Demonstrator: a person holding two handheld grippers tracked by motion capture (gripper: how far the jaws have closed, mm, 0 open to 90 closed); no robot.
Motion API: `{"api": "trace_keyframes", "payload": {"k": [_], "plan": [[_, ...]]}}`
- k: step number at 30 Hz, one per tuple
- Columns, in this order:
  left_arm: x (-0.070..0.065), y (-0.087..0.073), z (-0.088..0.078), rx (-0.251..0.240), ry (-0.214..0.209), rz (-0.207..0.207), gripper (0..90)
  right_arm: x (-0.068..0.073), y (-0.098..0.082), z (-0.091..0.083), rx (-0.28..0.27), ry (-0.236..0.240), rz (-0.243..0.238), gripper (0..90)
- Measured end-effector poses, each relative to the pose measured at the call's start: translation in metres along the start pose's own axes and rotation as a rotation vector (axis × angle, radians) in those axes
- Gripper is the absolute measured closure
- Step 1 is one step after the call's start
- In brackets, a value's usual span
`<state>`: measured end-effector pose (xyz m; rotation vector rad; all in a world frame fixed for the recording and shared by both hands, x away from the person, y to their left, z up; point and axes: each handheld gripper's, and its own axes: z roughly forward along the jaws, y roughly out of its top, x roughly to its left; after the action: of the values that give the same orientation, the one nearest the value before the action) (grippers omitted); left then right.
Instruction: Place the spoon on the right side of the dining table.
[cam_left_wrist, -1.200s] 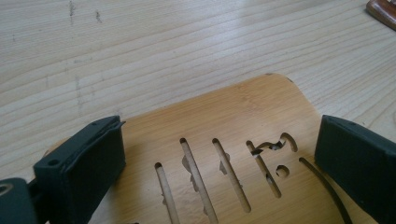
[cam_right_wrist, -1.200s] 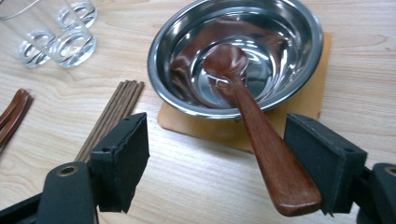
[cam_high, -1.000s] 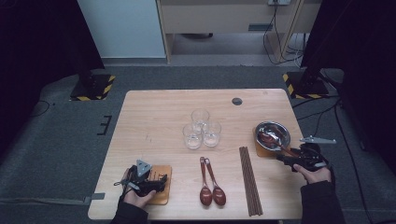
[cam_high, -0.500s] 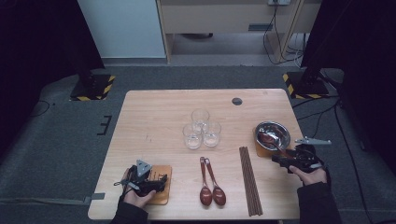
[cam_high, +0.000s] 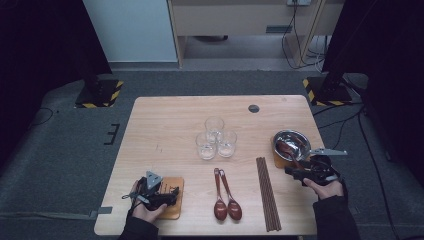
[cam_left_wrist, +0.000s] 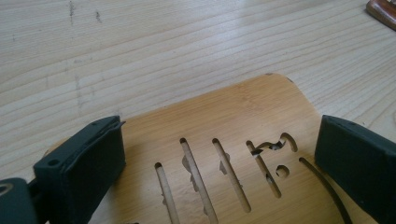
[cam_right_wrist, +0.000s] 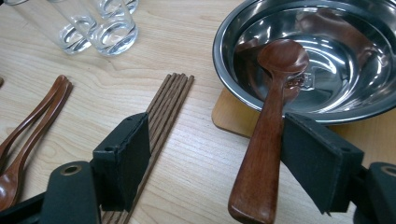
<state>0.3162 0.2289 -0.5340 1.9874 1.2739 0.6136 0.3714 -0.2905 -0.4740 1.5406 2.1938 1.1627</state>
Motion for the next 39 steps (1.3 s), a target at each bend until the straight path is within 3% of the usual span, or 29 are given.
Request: {"api": "trace_keyframes", "payload": {"k": [10,19,24,30,39], "plan": [[0.0,0.0,0.0,0.0,0.0,0.0,0.8,0.004,0.002,0.0,-0.013,-0.009,-0.01,25.6],[0.0,0.0,0.0,0.0,-0.001,0.0,0.8,0.008,0.01,-0.015,-0.114,-0.02,-0.024,30.2],[0.0,0.0,0.0,-0.001,-0.001,-0.001,0.9,0.017,0.014,-0.018,-0.135,-0.015,-0.045,30.6],[0.0,0.0,0.0,-0.001,-0.002,0.0,0.8,0.034,0.016,-0.014,-0.127,0.011,-0.095,32.0],[0.0,0.0,0.0,-0.001,-0.003,0.001,0.9,0.052,0.013,0.0,-0.107,0.023,-0.103,31.8]]}}
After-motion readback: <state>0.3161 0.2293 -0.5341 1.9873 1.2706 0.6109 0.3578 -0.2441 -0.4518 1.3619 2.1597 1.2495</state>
